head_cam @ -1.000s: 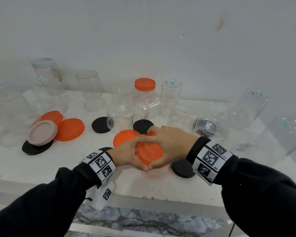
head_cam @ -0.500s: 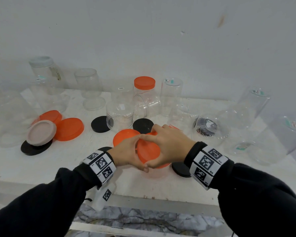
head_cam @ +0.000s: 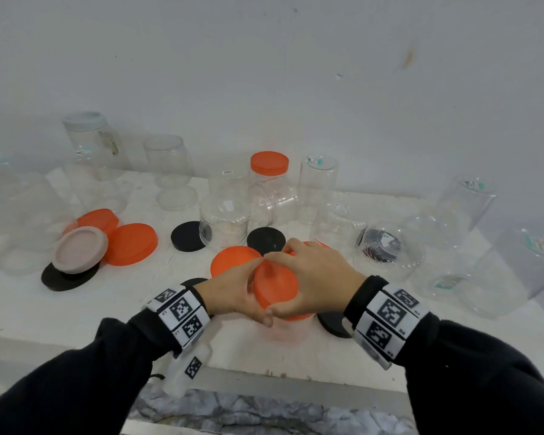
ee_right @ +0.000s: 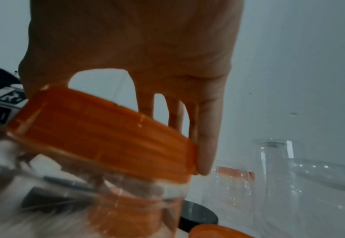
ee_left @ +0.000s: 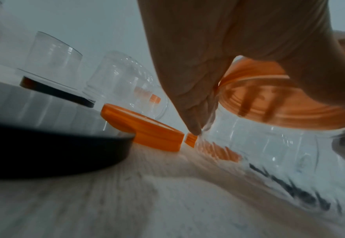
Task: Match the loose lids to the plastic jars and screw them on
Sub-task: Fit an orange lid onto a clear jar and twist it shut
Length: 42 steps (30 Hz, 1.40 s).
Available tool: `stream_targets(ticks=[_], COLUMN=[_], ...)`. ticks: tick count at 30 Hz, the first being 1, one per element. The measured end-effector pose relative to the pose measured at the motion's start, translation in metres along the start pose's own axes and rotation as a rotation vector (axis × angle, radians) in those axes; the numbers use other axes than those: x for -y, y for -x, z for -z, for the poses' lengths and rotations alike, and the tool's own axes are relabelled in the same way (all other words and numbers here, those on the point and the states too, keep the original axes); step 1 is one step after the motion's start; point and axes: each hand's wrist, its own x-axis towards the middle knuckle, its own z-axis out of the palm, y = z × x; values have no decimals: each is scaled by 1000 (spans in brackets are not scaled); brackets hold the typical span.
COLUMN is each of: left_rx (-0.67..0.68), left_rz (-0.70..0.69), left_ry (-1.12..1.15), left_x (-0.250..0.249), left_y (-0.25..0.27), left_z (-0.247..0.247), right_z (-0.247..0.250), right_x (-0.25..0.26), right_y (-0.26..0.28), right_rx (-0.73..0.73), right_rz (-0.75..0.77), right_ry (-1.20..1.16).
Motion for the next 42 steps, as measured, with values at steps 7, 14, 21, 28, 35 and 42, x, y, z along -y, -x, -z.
stream_targets(ticks=[7,14,21,28,35,42], left_rx=[-124,-641,-647,-380,-439,-375], left_rz=[-46,-179,-141,26,-1,74], left_ry=[60,-124,-594,-772,-723,-796], left_x=[-3,-12,8,14,27,24], left_y=[19,-12,-77,-130,-141,-138], left_z=[49,134,190,209,214,223], right_z=[25,62,79,85,84,90], right_x=[-9,-18,-20,-16,-21,-29], right_y=[-1,-25,-73,-120,-153,-194], right_rx=[-107,-377,-614,-697,-713,-770], right_rz=[-101,-184,-222,-235,-267,-287], right_ry=[-152,-241,-294,-342,-367,-440])
